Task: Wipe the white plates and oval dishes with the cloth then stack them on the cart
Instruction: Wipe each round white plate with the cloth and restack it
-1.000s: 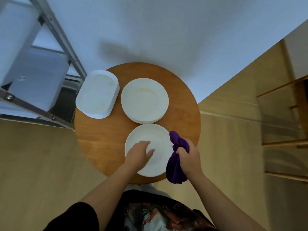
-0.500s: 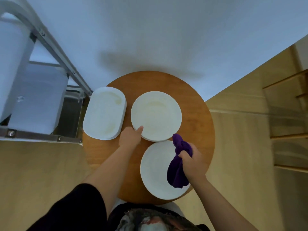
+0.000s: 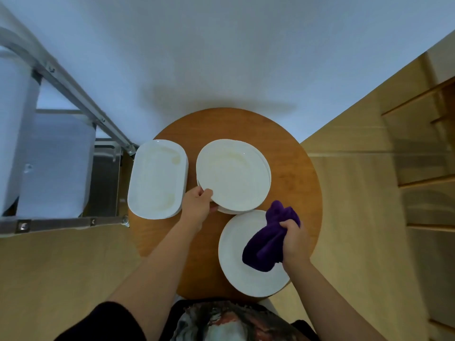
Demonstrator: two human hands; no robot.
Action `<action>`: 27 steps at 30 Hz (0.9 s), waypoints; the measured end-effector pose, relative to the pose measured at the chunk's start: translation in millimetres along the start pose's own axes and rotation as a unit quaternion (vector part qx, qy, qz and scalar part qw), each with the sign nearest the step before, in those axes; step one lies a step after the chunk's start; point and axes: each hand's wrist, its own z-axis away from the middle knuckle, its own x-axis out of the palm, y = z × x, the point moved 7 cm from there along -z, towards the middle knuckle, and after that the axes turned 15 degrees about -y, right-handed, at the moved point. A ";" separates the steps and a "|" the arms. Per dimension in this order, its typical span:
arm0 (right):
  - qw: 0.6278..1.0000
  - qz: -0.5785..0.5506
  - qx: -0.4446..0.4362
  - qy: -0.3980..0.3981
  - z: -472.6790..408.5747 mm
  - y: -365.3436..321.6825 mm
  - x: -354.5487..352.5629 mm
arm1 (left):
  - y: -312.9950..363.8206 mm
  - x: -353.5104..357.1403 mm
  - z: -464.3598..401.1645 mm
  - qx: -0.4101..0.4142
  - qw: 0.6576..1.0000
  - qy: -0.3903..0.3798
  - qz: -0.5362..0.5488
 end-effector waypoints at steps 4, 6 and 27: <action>0.984 -0.174 0.034 -0.025 5.1 -1.8 1.2 | 8.3 3.3 31.2 0.013 1.000 -0.019 0.010; 0.964 -0.257 0.019 -0.065 8.5 -12.1 2.6 | 13.1 7.1 48.9 0.024 0.999 -0.040 -0.012; 0.969 0.166 -0.164 -0.085 91.8 -99.8 -66.8 | 59.3 64.8 169.8 -0.020 0.970 -0.105 0.220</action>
